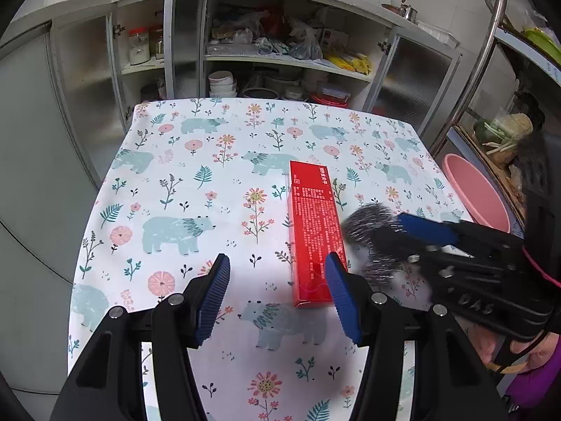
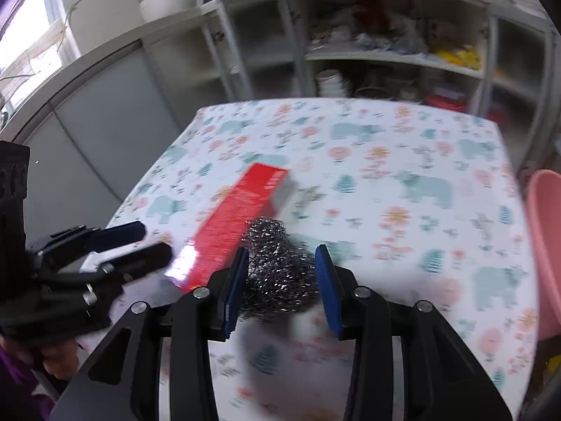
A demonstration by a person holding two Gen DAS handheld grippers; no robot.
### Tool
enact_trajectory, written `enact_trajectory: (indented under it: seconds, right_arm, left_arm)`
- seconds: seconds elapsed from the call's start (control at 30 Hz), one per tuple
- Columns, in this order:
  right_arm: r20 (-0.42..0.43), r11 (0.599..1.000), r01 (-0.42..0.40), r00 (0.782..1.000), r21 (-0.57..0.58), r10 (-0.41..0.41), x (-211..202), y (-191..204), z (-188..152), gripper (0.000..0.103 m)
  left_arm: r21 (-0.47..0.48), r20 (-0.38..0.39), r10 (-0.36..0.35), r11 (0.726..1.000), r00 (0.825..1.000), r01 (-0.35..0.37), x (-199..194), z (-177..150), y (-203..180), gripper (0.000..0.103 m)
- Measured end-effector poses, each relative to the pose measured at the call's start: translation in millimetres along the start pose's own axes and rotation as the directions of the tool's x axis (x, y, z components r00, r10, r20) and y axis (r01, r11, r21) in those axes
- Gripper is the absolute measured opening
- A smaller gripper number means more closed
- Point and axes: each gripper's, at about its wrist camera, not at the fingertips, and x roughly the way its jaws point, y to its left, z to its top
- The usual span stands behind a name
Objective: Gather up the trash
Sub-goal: 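Grasp the red box with the left tool while the right tool grasps the steel wool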
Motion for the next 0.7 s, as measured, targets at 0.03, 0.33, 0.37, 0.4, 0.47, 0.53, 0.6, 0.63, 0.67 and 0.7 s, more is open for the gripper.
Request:
enact_trajectory:
  seconds: [0.03, 0.33, 0.37, 0.4, 0.47, 0.53, 0.6, 0.63, 0.67, 0.7]
  right_arm:
    - [0.001, 1.000, 0.020, 1.000, 0.008, -0.020, -4, -8, -2, 0.040]
    - [-0.057, 0.987, 0.032, 0.998, 0.156, -0.023, -10, -58, -14, 0.040]
    - [-0.065, 0.985, 0.021, 0.998, 0.172, -0.010, -8, -61, -16, 0.040]
    - [-0.069, 0.983, 0.009, 0.998, 0.183, 0.004, -7, -62, -17, 0.040]
    - [-0.071, 0.981, -0.003, 0.997, 0.192, 0.017, -5, -60, -18, 0.040]
    - [-0.071, 0.982, -0.014, 0.997, 0.189, 0.028, -4, -56, -19, 0.040]
    - [-0.064, 0.982, -0.015, 0.998, 0.187, 0.027, -4, -53, -20, 0.040]
    - [-0.061, 0.982, -0.015, 0.998, 0.189, 0.027, -5, -52, -20, 0.040]
    - [-0.055, 0.981, -0.022, 0.998, 0.191, 0.033, -7, -52, -21, 0.036]
    - [-0.052, 0.982, -0.026, 0.998, 0.189, 0.036, -8, -52, -21, 0.026]
  left_arm:
    - [-0.001, 0.000, -0.006, 1.000, 1.000, 0.006, 1, 1, -1, 0.056]
    - [0.058, -0.037, -0.020, 0.998, 0.999, 0.022, 21, 9, -26, 0.056]
    - [0.067, -0.044, -0.009, 0.998, 0.999, 0.012, 24, 10, -28, 0.056]
    - [0.072, -0.051, 0.003, 0.997, 0.999, 0.001, 27, 10, -29, 0.056]
    - [0.076, -0.060, 0.017, 0.997, 0.998, -0.013, 32, 10, -30, 0.056]
    - [0.073, -0.064, 0.023, 0.997, 0.998, -0.018, 34, 10, -29, 0.056]
    - [0.074, -0.059, 0.024, 0.997, 0.998, -0.020, 34, 11, -29, 0.055]
    - [0.075, -0.056, 0.026, 0.997, 0.998, -0.022, 33, 11, -30, 0.055]
    - [0.075, -0.057, 0.025, 0.997, 0.998, -0.021, 33, 11, -30, 0.055]
    - [0.075, -0.060, 0.023, 0.997, 0.998, -0.018, 32, 10, -30, 0.055]
